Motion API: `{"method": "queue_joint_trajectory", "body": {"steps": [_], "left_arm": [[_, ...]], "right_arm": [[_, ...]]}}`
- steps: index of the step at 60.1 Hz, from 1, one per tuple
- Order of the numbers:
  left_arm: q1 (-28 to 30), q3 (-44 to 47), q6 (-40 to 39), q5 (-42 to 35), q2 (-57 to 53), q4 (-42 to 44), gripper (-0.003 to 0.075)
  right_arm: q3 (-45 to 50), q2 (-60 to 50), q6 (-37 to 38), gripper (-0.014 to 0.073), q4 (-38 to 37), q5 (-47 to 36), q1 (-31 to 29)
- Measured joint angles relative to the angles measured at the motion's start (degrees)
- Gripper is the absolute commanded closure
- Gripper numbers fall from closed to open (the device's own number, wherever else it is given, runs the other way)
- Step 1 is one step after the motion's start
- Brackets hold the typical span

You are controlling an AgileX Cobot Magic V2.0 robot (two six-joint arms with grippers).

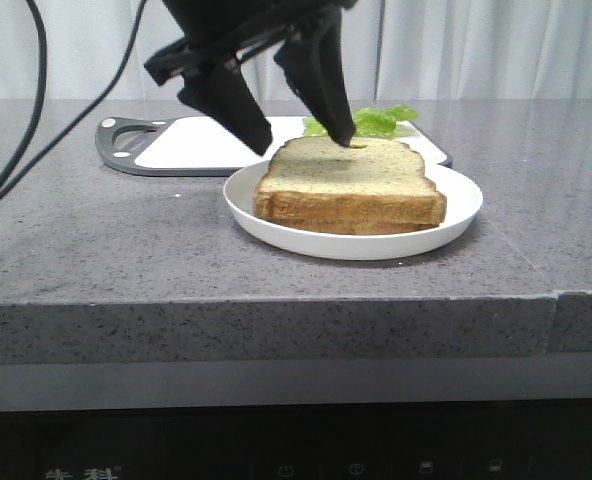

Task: Left arm grabs bread, right arm adds lettuce
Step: 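Lower the left gripper onto the top bread slice and grasp it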

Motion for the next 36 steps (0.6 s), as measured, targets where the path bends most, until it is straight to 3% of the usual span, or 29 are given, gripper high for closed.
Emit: {"method": "queue_joint_trajectory", "body": {"steps": [15, 36], "left_arm": [[0.0, -0.1, 0.0, 0.2, 1.7, -0.4, 0.0265], [0.1, -0.4, -0.3, 0.5, 1.7, 1.0, 0.0635]], "right_arm": [[0.0, 0.0, 0.0, 0.0069, 0.0, 0.0, 0.0], [0.0, 0.0, 0.0, 0.0069, 0.0, 0.0, 0.0]]}}
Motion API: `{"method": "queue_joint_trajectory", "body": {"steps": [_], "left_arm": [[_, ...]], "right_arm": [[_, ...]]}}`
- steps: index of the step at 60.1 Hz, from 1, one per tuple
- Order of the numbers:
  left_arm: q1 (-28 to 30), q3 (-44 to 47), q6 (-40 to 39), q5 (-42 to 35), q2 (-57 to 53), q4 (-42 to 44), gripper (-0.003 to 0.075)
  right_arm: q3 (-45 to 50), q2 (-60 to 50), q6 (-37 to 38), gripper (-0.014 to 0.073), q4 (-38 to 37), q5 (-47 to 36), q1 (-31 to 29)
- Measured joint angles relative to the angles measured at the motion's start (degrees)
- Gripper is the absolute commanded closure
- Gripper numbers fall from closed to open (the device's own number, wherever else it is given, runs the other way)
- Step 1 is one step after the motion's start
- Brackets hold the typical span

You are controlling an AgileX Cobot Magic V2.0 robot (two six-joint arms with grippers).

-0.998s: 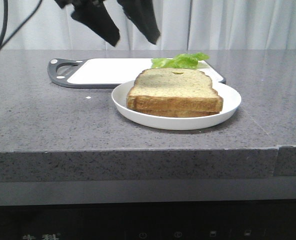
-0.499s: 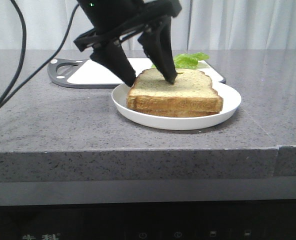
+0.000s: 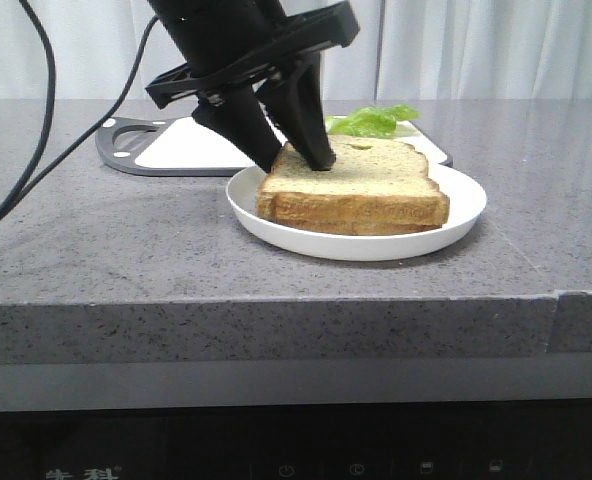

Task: Left arm grabs bread, right arm adds lettuce
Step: 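Lower the left gripper onto the top bread slice and grasp it, then lift the top bread slice with the left gripper and move it aside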

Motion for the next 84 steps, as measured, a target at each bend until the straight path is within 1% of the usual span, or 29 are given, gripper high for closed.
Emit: {"method": "queue_joint_trajectory", "body": {"steps": [6, 9, 30, 47, 52, 58, 61, 71, 78, 84], "left_arm": [[0.4, -0.1, -0.5, 0.0, 0.0, 0.2, 0.072], [0.5, -0.1, -0.6, 0.1, 0.0, 0.2, 0.0741], [0.9, -0.1, -1.1, -0.1, -1.0, 0.2, 0.0741], [0.9, 0.0, -1.1, -3.0, -5.3, 0.3, 0.0741], [0.9, 0.1, -1.1, -4.8, -6.4, 1.7, 0.0741], [0.9, 1.6, -1.1, -8.9, -9.0, 5.2, 0.0741], [0.9, 3.3, -1.1, -11.6, -11.4, 7.5, 0.0741], [0.9, 15.6, -1.1, -23.2, -25.3, 15.0, 0.0741], [1.0, 24.9, -1.2, -29.5, -34.4, 17.4, 0.0741], [1.0, 33.1, -1.2, -34.1, -43.1, 18.4, 0.0741]], "right_arm": [[0.0, 0.0, 0.0, 0.0069, 0.0, 0.0, 0.0], [0.0, 0.0, 0.0, 0.0069, 0.0, 0.0, 0.0], [0.0, 0.0, 0.0, 0.0069, 0.0, 0.0, 0.0], [0.0, 0.0, 0.0, 0.0069, 0.0, 0.0, 0.0], [0.0, 0.0, 0.0, 0.0069, 0.0, 0.0, 0.0], [0.0, 0.0, 0.0, 0.0069, 0.0, 0.0, 0.0], [0.0, 0.0, 0.0, 0.0069, 0.0, 0.0, 0.0], [0.0, 0.0, -0.1, 0.0069, 1.3, 0.0, 0.0], [-0.2, 0.6, -0.1, 0.0069, 1.5, 0.0, 0.0], [-1.2, 4.0, -0.1, 0.0069, 1.5, 0.3, 0.0]]}}
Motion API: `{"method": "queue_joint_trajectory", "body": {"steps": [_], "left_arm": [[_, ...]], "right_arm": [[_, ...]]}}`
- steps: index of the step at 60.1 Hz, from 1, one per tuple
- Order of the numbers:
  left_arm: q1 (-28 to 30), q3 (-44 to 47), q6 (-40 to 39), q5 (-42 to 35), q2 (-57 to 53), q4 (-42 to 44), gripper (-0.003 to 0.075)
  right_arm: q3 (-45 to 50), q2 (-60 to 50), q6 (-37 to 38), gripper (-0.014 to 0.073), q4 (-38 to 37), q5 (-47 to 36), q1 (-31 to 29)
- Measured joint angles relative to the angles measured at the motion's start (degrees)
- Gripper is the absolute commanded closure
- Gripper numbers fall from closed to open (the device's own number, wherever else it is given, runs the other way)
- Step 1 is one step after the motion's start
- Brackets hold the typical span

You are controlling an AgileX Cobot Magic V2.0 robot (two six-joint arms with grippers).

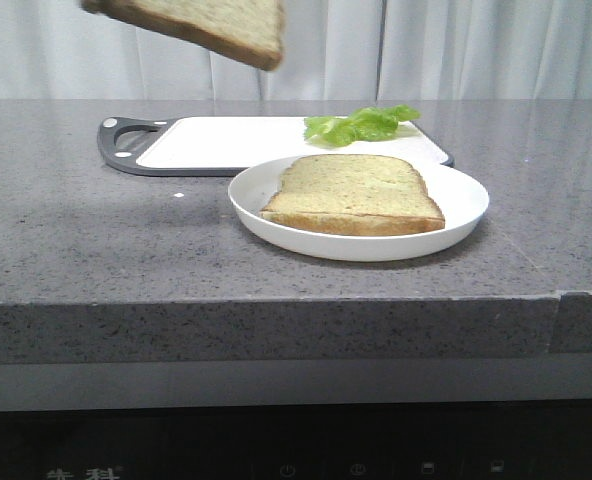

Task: Left arm grabs bread, right arm adds lettuce
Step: 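Lift the top bread slice with the left gripper and move it aside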

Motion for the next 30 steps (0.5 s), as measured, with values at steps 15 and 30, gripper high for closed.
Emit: {"method": "queue_joint_trajectory", "body": {"steps": [15, 30], "left_arm": [[3.8, 17.3, -2.2, -7.6, -20.0, 0.9, 0.0741], [13.0, 25.5, -3.5, -6.5, -31.3, 1.0, 0.0741]], "right_arm": [[-8.3, 17.4, -1.1, 0.0069, 0.0, 1.4, 0.0], [-22.9, 40.7, -6.4, 0.0069, 0.0, 1.5, 2.0]]}}
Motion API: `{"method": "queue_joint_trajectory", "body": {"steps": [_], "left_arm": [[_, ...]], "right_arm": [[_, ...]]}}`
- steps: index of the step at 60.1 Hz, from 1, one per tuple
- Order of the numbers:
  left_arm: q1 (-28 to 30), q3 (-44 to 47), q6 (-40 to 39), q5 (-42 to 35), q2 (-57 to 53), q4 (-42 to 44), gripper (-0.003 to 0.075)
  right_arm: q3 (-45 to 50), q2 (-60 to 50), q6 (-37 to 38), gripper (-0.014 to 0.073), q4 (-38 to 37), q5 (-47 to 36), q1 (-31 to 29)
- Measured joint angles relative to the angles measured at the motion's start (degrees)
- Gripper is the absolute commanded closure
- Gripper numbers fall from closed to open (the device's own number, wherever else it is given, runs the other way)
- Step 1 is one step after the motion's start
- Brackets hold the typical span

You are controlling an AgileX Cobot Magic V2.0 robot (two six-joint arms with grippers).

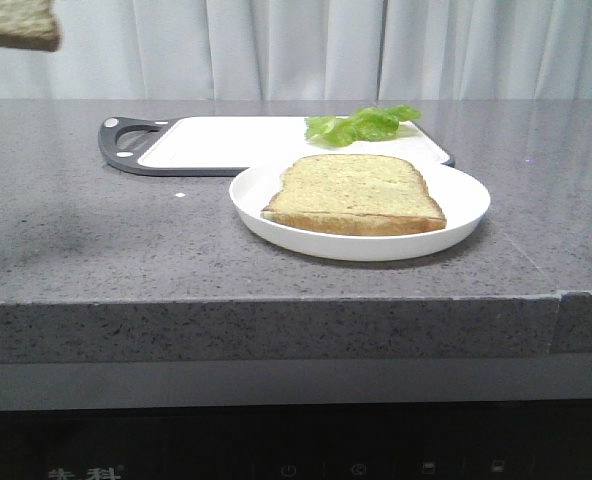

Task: Left arm grabs bread, right arm adds lettuce
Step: 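Lift the top bread slice with the left gripper and move it aside, then grasp the lettuce leaf on the cutting board with the right gripper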

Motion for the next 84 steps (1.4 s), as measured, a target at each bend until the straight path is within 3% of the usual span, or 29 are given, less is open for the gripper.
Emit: {"method": "queue_joint_trajectory", "body": {"steps": [26, 43, 53, 61, 66, 72, 75, 84], "left_arm": [[2.3, 0.5, 0.0, 1.5, -1.8, 0.1, 0.0741], [2.3, 0.5, 0.0, 1.5, -1.8, 0.1, 0.0741], [2.3, 0.5, 0.0, 1.5, -1.8, 0.1, 0.0741], [2.3, 0.5, 0.0, 1.5, -1.8, 0.1, 0.0741], [2.3, 0.5, 0.0, 1.5, -1.8, 0.1, 0.0741], [2.3, 0.5, 0.0, 1.5, -1.8, 0.1, 0.0741], [2.3, 0.5, 0.0, 1.5, -1.8, 0.1, 0.0741], [2.3, 0.5, 0.0, 1.5, -1.8, 0.1, 0.0741]], "right_arm": [[-31.6, 33.7, -5.6, 0.0069, 0.0, 2.1, 7.0], [-57.8, 54.3, -6.5, 0.0069, 0.0, 14.0, 10.8], [-67.5, 62.5, -6.5, 0.0072, 0.0, 19.8, 11.1], [-70.3, 65.1, -6.6, 0.0231, -0.2, 22.0, 11.1], [-70.8, 65.4, -6.6, 0.0448, -0.3, 22.6, 11.1], [-70.8, 65.4, -6.6, 0.064, -0.4, 22.7, 11.1], [-70.8, 65.4, -6.6, 0.067, -0.4, 22.7, 11.1], [-70.8, 64.6, -6.6, 0.0638, -0.6, 23.9, 11.1]]}}
